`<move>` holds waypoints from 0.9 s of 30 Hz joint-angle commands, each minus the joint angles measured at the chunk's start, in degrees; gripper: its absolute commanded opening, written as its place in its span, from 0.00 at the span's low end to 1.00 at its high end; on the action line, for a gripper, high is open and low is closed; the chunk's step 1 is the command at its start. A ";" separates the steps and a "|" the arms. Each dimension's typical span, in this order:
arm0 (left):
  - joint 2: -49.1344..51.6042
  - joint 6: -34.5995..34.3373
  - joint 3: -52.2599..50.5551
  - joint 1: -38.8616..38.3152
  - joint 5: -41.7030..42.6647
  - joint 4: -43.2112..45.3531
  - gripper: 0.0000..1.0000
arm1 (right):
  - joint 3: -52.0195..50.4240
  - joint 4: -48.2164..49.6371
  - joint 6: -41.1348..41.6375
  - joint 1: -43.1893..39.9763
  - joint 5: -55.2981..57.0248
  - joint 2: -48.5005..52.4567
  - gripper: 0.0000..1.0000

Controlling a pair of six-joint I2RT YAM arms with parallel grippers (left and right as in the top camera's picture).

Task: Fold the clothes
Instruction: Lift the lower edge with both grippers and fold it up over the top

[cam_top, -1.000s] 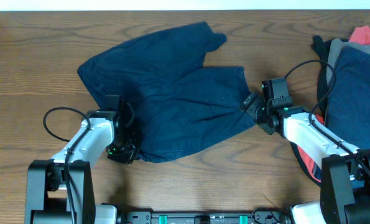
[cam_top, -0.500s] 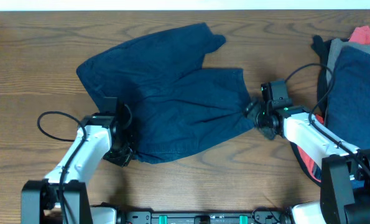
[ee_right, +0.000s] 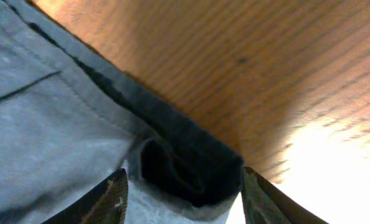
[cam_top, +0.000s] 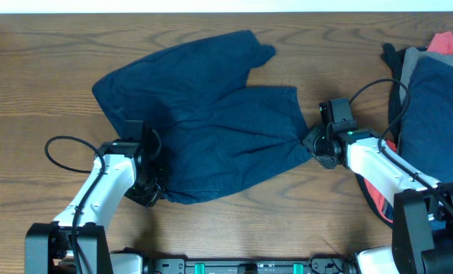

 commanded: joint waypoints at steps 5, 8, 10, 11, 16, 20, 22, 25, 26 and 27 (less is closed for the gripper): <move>-0.35 0.79 -0.46 -0.11 -1.53 -0.74 0.06 | -0.48 -0.70 1.60 3.39 0.87 1.55 0.40; -0.35 0.79 -0.46 -0.11 -1.53 -0.74 0.06 | -0.48 -1.90 1.60 3.58 1.03 1.97 0.02; -0.35 1.99 -0.44 -0.11 -1.51 -0.74 0.06 | -0.48 -2.34 1.53 3.45 1.11 1.95 0.01; -0.35 3.02 -0.46 -0.11 -1.51 -0.74 0.06 | -0.48 -2.34 1.29 3.21 1.09 1.95 0.01; -0.61 8.94 -0.44 -0.11 0.50 -0.76 0.06 | 0.26 -2.80 -4.00 0.00 1.03 -0.57 0.01; -2.75 13.46 -0.44 -0.13 5.33 -1.09 0.06 | 2.58 -7.58 -7.45 -3.93 1.07 -6.78 0.01; -5.33 15.32 -0.44 -0.13 6.54 -2.25 0.06 | 4.35 -10.40 -10.01 -5.92 1.07 -10.91 0.01; -10.88 17.27 -0.33 -0.24 7.30 -4.96 0.06 | 7.50 -14.93 -13.44 -8.48 1.16 -17.44 0.01; -12.92 18.16 -0.33 -0.22 7.91 -5.68 0.06 | 8.55 -16.26 -14.23 -9.14 1.29 -19.23 0.01; -15.45 18.34 -0.33 -0.24 8.35 -6.80 0.06 | 9.84 -17.84 -14.95 -9.92 1.31 -21.16 0.01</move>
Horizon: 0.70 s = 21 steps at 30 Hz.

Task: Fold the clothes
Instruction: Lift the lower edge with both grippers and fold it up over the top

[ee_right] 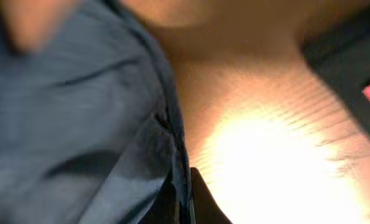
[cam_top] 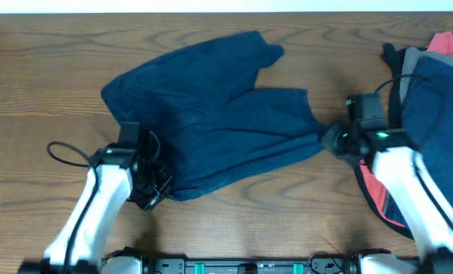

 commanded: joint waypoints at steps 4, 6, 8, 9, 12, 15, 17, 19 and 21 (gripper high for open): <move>-16.41 5.70 -0.17 0.24 5.75 -4.83 0.06 | 10.51 -8.70 -8.50 -5.14 4.00 -10.88 0.01; -21.40 5.66 0.04 0.24 8.98 -5.05 0.06 | 13.53 -11.06 -10.47 -5.29 3.98 -12.46 0.01; -27.04 5.57 0.63 0.26 10.38 -5.03 0.06 | 17.03 -12.92 -12.66 -5.11 3.93 -13.33 0.01; -29.24 5.60 1.01 0.26 10.10 -4.87 0.06 | 18.75 -13.53 -13.51 -4.92 3.91 -13.31 0.01; -34.88 5.33 1.31 0.26 5.44 -1.33 0.06 | 22.56 -13.22 -15.13 -4.02 3.93 -12.37 0.01; -36.00 5.14 1.29 0.26 -2.73 3.10 0.06 | 24.52 -9.18 -16.06 -2.93 3.91 -9.92 0.01; -34.73 4.76 1.29 0.28 -6.08 5.90 0.06 | 24.87 -5.22 -16.65 -2.01 3.45 -7.69 0.01; -32.11 4.26 1.29 0.28 -7.37 8.98 0.06 | 24.92 -0.87 -16.74 -0.87 2.97 -4.76 0.01; -27.87 3.58 1.29 0.33 -7.34 12.63 0.06 | 24.92 3.48 -17.05 0.39 2.71 -1.27 0.01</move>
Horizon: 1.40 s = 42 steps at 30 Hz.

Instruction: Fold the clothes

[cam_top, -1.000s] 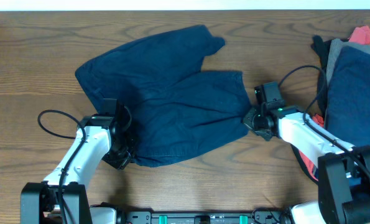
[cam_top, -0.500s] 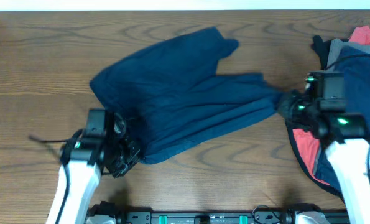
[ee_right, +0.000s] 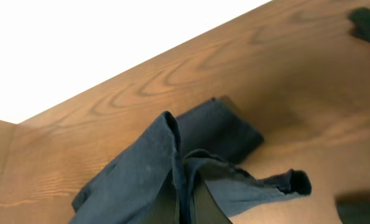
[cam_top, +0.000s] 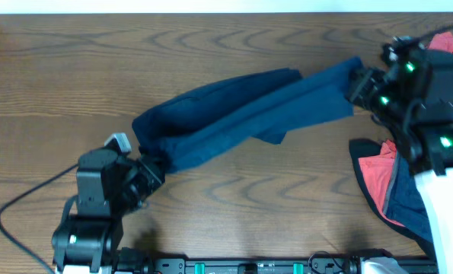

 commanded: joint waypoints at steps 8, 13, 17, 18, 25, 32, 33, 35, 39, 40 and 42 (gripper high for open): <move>25.11 -0.35 0.74 0.70 -12.70 18.88 0.06 | 1.31 14.67 -3.41 5.53 4.87 19.78 0.01; 34.38 -0.33 0.74 0.70 -12.92 30.49 0.06 | 1.31 19.39 -3.26 7.19 4.81 28.06 0.01; 40.24 -0.33 0.74 0.70 -13.05 36.96 0.06 | 1.31 21.94 -3.26 8.52 4.66 32.79 0.01; 41.18 -0.35 0.74 0.70 -13.03 37.83 0.06 | 1.31 22.47 -3.26 8.79 4.68 33.53 0.01; 44.76 -0.33 0.74 0.76 -14.14 42.62 0.44 | 1.31 26.97 -3.26 9.53 4.70 35.74 0.22; 40.52 -3.17 0.76 6.95 -14.19 47.17 0.98 | 1.33 33.48 1.57 6.86 4.02 34.71 0.99; 39.74 -4.00 0.76 8.17 -13.97 47.39 0.98 | 1.33 33.42 2.43 6.08 2.21 34.58 0.99; 38.21 -5.18 0.76 10.40 -13.75 47.52 0.98 | 1.33 33.20 2.43 4.72 -2.58 34.60 0.99; 37.66 -5.09 0.76 12.11 -11.32 46.86 0.98 | 1.33 28.09 1.64 3.43 -7.26 34.60 0.99; 37.92 -5.09 0.76 12.11 -10.78 45.68 0.98 | 1.31 25.59 0.20 3.45 -7.43 34.60 0.99; 38.34 -5.07 0.74 11.85 -10.84 42.66 0.98 | 1.31 21.09 -2.36 3.76 -6.67 34.69 0.99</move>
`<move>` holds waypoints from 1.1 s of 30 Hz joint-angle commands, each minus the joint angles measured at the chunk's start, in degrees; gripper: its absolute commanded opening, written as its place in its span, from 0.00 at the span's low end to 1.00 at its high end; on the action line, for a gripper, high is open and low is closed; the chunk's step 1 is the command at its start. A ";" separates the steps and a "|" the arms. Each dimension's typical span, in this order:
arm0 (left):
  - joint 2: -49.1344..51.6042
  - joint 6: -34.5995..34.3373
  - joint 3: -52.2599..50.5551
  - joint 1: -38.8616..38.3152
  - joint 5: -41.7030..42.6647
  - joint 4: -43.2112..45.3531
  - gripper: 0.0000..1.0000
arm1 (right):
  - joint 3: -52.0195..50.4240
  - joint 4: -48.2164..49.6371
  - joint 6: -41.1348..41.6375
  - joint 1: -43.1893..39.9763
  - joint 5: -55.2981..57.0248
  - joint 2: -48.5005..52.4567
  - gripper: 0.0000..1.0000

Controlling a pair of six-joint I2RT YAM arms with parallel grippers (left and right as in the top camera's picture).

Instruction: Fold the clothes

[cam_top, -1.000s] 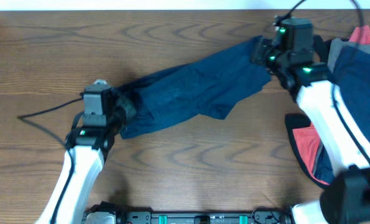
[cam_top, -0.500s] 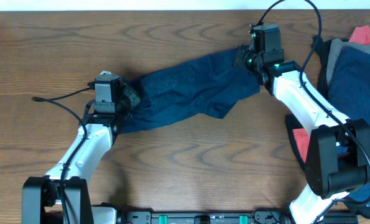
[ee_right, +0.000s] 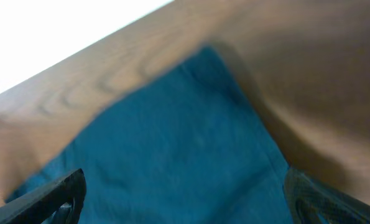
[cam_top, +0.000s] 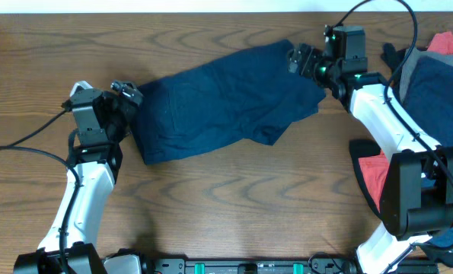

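A dark blue garment lies on the wooden table as a wide band, with a loose flap at its lower right. My right gripper is at the garment's far right corner. In the right wrist view it is open, its fingers spread wide over the blue cloth and holding nothing. My left gripper is at the garment's left edge. From overhead I cannot make out whether it still grips the cloth.
A pile of other clothes, red, grey and blue, lies at the table's right edge behind the right arm. A red piece lies lower at the right. The left arm's cable trails across the left side.
The garment hung stretched in the air between both shut grippers; now it lies on the table farther back. My right gripper has opened and let it go. Both grippers are farther back.
First the garment lay spread out, my left gripper at its near left edge and my right gripper open around its right corner. Then the right was shut on that corner. Later both held it up, stretched across the table. Now it lies as a narrower band.
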 commanded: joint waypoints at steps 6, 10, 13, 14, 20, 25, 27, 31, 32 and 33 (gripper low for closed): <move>3.67 -0.44 0.63 -0.24 2.29 -11.58 0.98 | 0.11 -12.79 -2.78 1.55 4.96 -0.44 0.99; 6.60 -0.13 0.63 -0.24 5.97 -12.41 0.98 | -0.24 -14.14 -3.17 2.23 4.94 -0.24 0.99; 8.24 -0.11 0.63 -0.24 9.14 -10.43 1.00 | -0.24 -14.25 -3.54 2.82 4.96 -0.17 0.99; 8.55 -0.11 0.63 -0.24 9.64 -9.55 0.98 | -0.24 -14.25 -3.54 2.97 4.94 -0.17 0.99; 10.14 2.08 0.63 -0.24 9.29 -7.61 0.84 | -0.24 -14.27 -3.54 3.67 4.96 -0.17 0.99; 12.83 2.05 0.63 -0.24 9.40 -6.95 0.84 | -0.24 -14.73 -3.52 3.72 4.96 -0.17 0.99; 13.84 2.03 0.63 -0.24 10.19 -5.49 0.83 | -0.24 -14.97 -3.54 3.72 4.96 -0.15 0.96; 14.97 2.05 0.63 -0.24 13.42 -1.07 0.72 | -0.24 -16.11 -3.54 3.72 5.90 -0.13 0.89; 15.04 2.05 0.63 -0.24 14.01 -0.13 0.68 | -0.24 -16.35 -3.52 3.72 6.25 -0.13 0.88; 15.08 2.05 0.63 -0.24 14.36 0.70 0.63 | -0.24 -16.61 -3.54 3.72 6.47 -0.13 0.88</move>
